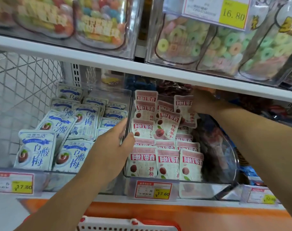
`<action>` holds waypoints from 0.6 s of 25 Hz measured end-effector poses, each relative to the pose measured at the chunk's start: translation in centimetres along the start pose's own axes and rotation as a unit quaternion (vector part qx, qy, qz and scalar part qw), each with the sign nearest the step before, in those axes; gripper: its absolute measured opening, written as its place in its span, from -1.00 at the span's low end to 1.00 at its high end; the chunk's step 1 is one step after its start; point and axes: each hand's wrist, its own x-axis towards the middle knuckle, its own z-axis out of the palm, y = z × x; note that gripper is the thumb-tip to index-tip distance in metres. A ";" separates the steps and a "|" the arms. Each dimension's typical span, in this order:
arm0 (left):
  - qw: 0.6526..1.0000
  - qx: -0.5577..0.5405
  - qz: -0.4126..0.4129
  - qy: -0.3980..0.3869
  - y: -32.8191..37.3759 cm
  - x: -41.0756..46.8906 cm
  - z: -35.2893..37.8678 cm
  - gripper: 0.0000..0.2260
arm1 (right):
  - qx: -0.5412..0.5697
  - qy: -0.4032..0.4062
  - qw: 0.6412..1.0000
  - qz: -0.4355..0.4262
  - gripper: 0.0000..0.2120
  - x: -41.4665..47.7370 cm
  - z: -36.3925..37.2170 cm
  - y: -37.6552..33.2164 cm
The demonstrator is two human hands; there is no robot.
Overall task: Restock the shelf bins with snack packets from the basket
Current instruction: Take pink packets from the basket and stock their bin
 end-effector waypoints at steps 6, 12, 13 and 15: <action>1.000 0.014 0.007 -0.004 0.3 -0.1 -0.2 -0.69 | -0.203 0.076 0.976 -0.031 -0.42 -0.8 1.8 1.1; 1.000 0.010 0.019 0.018 -0.4 0.1 0.2 -0.62 | -0.176 0.075 0.981 -0.024 -0.23 -3.5 0.4 0.0; 0.999 0.014 0.024 0.026 -0.4 0.2 0.2 -0.62 | -0.126 0.098 0.987 -0.023 -0.25 -4.8 -0.2 -0.6; 0.998 0.005 0.030 0.049 -0.2 0.3 0.1 -0.59 | -0.026 0.169 0.984 -0.053 -0.41 -8.5 -0.9 -1.8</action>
